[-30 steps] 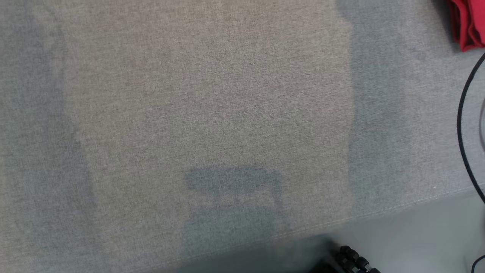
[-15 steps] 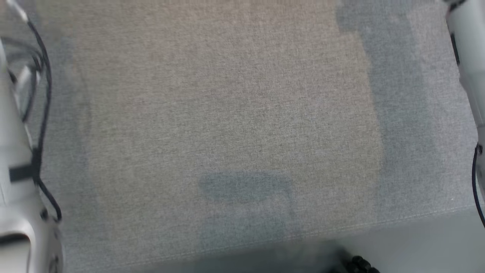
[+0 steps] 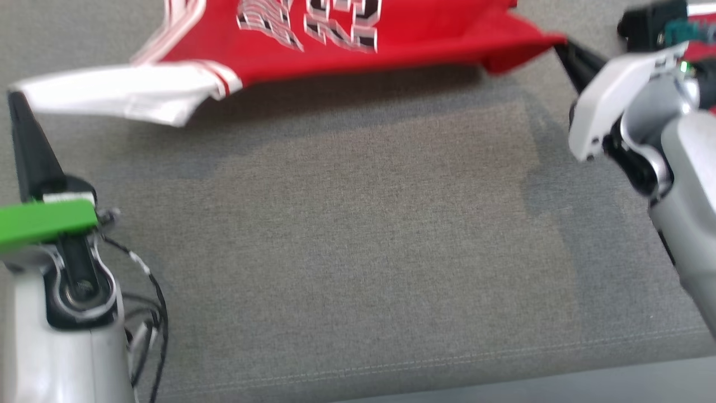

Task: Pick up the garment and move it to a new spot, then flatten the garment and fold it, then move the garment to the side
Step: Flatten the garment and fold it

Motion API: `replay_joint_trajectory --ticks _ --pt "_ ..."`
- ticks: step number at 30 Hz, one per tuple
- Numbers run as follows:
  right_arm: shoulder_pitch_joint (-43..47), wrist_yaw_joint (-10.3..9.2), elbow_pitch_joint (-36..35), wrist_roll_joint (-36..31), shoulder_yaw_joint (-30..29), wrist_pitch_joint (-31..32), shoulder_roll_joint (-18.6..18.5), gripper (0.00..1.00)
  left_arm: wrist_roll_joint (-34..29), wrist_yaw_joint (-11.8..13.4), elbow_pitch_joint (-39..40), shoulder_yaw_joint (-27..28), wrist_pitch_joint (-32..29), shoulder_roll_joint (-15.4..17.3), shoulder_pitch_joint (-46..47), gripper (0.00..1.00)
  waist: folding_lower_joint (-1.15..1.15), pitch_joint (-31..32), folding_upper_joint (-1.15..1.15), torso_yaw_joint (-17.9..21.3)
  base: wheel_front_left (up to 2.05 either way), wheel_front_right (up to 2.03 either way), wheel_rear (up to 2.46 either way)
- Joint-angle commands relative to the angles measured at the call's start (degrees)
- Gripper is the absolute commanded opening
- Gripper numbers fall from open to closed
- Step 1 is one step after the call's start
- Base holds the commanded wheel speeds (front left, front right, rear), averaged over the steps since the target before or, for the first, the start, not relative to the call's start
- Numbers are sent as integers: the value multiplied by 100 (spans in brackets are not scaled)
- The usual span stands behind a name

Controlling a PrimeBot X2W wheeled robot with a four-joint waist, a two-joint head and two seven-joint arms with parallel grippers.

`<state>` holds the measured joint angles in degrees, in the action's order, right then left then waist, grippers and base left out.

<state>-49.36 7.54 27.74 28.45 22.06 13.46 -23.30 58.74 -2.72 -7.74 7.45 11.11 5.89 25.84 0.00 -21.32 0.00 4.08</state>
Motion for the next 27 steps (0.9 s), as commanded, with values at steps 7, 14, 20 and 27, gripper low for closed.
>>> replay_joint_trajectory --ticks 7,14,20,27 --pt "1828 -12 -1107 109 -536 1086 -235 0 127 230 308 -27 179 -214 -1328 0 0 1011 0 -140 0 0 0" --pt "3201 -12 -1953 -308 -1247 1808 -67 0 107 402 359 -317 312 -274 -2226 0 0 1346 0 -138 0 0 0" --pt "3896 -11 -2316 -585 -1662 2112 275 0 -16 648 480 -574 384 -279 -2894 0 0 1521 0 -165 0 0 0" --pt "4456 -11 -2464 -749 -1963 2297 579 0 62 1040 695 -760 424 -280 -3666 0 0 1643 0 -206 0 0 0"
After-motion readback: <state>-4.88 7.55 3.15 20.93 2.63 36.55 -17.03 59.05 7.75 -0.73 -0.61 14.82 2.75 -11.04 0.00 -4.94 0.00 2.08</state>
